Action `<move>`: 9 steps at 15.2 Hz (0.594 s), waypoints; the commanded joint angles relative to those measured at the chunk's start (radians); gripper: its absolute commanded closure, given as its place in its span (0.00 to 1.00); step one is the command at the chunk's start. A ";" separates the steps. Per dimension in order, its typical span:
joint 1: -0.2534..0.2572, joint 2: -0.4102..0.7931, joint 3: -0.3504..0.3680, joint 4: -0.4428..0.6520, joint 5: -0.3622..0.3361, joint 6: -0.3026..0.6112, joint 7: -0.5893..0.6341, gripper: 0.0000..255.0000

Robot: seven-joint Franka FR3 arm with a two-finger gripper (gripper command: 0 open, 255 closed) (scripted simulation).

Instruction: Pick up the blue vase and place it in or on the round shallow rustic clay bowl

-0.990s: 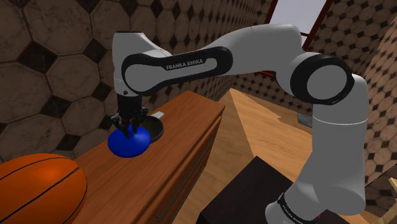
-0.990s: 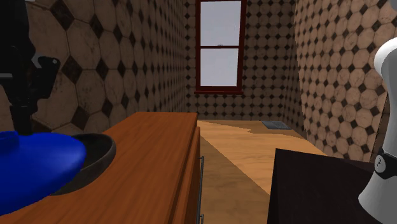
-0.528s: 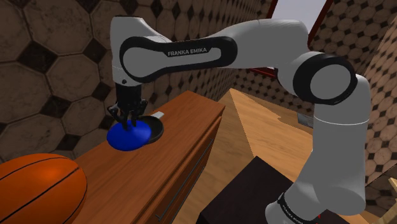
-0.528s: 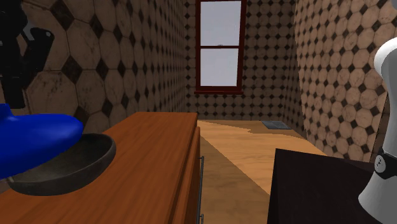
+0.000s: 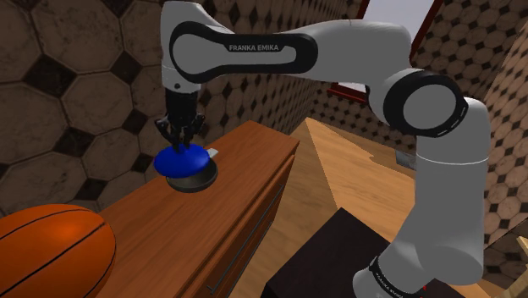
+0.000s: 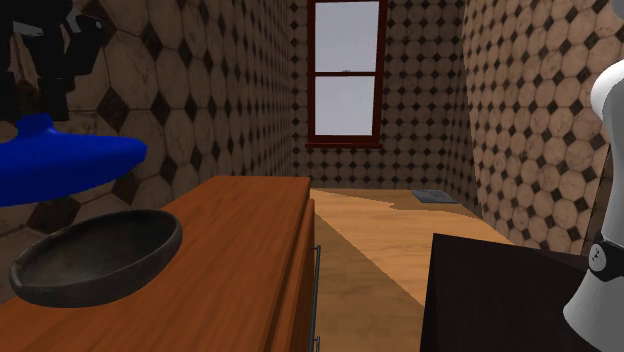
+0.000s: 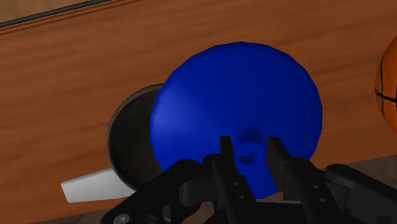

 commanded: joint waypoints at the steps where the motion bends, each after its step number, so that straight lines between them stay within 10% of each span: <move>1: -0.021 0.018 -0.010 0.046 -0.001 -0.029 -0.036 1.00; 9: -0.083 0.129 -0.046 0.280 -0.012 -0.157 -0.158 1.00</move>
